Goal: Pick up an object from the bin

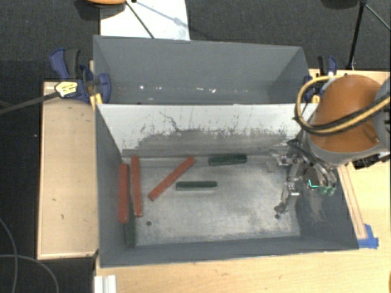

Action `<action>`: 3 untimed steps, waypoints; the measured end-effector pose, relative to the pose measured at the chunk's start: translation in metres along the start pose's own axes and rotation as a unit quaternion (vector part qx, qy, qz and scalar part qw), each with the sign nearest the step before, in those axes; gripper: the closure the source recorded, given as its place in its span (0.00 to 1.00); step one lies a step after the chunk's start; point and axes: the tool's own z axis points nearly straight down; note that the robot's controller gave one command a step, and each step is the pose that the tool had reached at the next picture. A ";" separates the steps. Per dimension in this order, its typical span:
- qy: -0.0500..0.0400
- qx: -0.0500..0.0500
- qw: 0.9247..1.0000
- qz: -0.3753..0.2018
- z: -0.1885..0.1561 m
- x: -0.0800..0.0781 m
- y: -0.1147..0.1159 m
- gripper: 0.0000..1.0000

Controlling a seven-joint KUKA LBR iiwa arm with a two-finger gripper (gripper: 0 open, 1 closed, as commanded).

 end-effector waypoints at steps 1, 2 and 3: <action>-0.001 0.001 0.999 -0.037 0.003 -0.017 0.031 0.00; -0.004 -0.001 0.999 -0.050 0.035 -0.044 0.047 0.00; 0.001 0.000 0.996 -0.094 0.053 -0.034 0.096 0.00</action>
Offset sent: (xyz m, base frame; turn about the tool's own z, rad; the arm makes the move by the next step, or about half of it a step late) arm 0.0548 0.0457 -0.0609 -0.0841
